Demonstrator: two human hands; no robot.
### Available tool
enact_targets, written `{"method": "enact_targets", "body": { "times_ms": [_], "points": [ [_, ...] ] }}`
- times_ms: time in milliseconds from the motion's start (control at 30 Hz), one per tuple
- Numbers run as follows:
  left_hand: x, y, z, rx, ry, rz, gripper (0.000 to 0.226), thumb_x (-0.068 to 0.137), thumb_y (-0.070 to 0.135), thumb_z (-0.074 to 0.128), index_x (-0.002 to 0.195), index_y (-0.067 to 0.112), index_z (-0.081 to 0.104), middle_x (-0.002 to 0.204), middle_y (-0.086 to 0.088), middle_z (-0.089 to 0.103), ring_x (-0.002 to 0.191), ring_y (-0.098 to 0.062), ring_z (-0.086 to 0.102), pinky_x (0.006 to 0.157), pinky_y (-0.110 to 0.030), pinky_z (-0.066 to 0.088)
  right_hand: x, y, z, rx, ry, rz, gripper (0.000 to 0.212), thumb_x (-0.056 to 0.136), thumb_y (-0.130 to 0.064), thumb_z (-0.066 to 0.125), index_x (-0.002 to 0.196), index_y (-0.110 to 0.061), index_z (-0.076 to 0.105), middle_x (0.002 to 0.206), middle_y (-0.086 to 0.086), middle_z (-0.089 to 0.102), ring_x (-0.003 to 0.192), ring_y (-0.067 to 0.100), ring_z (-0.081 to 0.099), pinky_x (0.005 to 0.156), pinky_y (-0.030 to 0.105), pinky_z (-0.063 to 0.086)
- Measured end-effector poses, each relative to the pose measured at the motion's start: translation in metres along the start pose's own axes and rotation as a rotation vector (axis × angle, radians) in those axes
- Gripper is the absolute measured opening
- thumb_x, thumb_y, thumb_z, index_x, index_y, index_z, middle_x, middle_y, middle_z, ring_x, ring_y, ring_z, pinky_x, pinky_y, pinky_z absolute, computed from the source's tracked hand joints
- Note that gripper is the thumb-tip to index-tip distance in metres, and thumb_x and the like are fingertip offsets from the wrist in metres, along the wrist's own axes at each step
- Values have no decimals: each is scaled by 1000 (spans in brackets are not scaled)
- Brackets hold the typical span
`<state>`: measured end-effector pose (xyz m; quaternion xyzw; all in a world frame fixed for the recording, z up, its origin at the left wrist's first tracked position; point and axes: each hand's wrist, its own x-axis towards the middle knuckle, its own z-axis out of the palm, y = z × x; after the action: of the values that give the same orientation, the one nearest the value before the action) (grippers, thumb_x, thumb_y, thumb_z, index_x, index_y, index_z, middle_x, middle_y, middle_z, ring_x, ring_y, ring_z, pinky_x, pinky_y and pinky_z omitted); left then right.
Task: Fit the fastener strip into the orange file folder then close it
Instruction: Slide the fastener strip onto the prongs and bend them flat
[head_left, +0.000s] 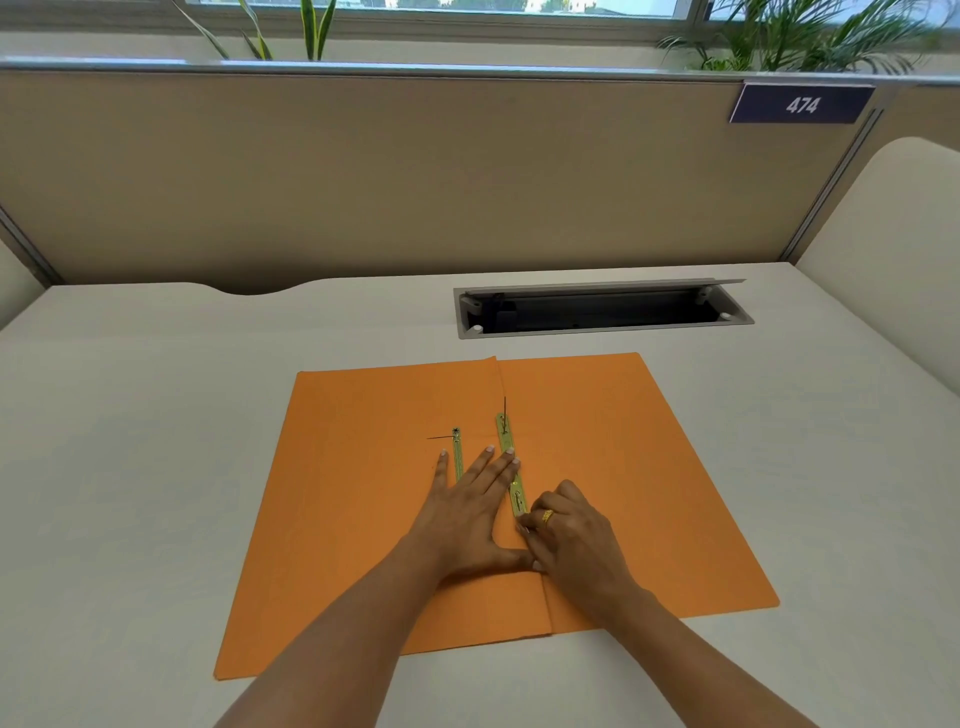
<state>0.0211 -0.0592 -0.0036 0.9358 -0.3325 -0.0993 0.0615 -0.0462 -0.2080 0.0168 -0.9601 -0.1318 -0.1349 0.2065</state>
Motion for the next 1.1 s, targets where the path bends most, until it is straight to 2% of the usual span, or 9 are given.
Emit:
{"method": "enact_targets", "body": {
  "times_ms": [67, 167, 267, 367, 567, 700, 867, 967, 1100],
  "points": [
    [0, 0, 0, 1, 0, 3, 114, 63, 88, 30, 149, 22, -6, 159, 9, -9, 146, -10, -14, 113, -61, -11, -3, 5, -2, 35, -4, 2, 7, 68, -12, 79, 74, -13, 76, 67, -3, 68, 75, 7, 49, 52, 20, 45],
    [0, 0, 0, -1, 8, -2, 120, 55, 92, 20, 149, 22, -7, 159, 9, -9, 145, -9, -15, 113, -60, -13, -6, 9, -4, 78, -10, 35, 8, 71, -12, 77, 80, -12, 77, 72, -1, 70, 75, 15, 59, 54, 24, 49],
    [0, 0, 0, -7, 16, -3, 121, 53, 92, 17, 149, 23, -7, 159, 9, -10, 145, -9, -16, 113, -60, -14, -8, 14, -5, 153, -33, 90, 12, 80, -16, 69, 89, -11, 75, 81, 3, 70, 82, 19, 58, 63, 30, 50],
    [0, -1, 2, -10, 24, -3, 120, 54, 92, 18, 149, 23, -8, 159, 10, -10, 145, -8, -16, 113, -59, -15, -12, 18, -6, 183, -51, 89, 14, 82, -17, 66, 93, -12, 74, 85, 3, 70, 85, 17, 57, 68, 28, 48],
    [1, -1, 4, -13, 35, 1, 119, 56, 92, 22, 149, 23, -8, 159, 11, -10, 143, -7, -18, 113, -59, -15, -7, 22, -7, 238, -66, 134, 17, 83, -21, 65, 73, -9, 72, 77, 3, 68, 77, 12, 55, 66, 26, 46],
    [0, -1, 3, -18, 40, 1, 124, 52, 95, 16, 149, 23, -8, 157, 13, -13, 138, -3, -24, 112, -57, -17, 10, 23, -5, 202, -29, 183, 23, 87, -22, 61, 72, -6, 69, 74, 7, 66, 70, 12, 51, 62, 24, 37],
    [-1, 0, 3, -9, 40, 3, 117, 62, 89, 30, 149, 22, -8, 159, 10, -10, 144, -8, -17, 112, -58, -18, 53, 21, -2, 265, 60, 336, 18, 87, -22, 61, 89, -8, 72, 88, 9, 69, 76, 21, 62, 71, 32, 47],
    [-1, 0, 2, -12, 46, 1, 116, 62, 90, 30, 149, 23, -7, 159, 10, -9, 144, -7, -17, 112, -58, -18, 82, 23, 0, 310, 48, 385, 21, 86, -16, 62, 103, -6, 68, 97, 13, 69, 83, 22, 63, 79, 30, 48],
    [-1, 0, 2, -20, 49, -2, 116, 62, 89, 31, 149, 24, -6, 159, 11, -8, 145, -7, -15, 113, -59, -16, 109, 24, 1, 364, -3, 410, 24, 83, -11, 65, 105, -2, 67, 99, 17, 70, 87, 27, 63, 82, 31, 48]
  ]
}}
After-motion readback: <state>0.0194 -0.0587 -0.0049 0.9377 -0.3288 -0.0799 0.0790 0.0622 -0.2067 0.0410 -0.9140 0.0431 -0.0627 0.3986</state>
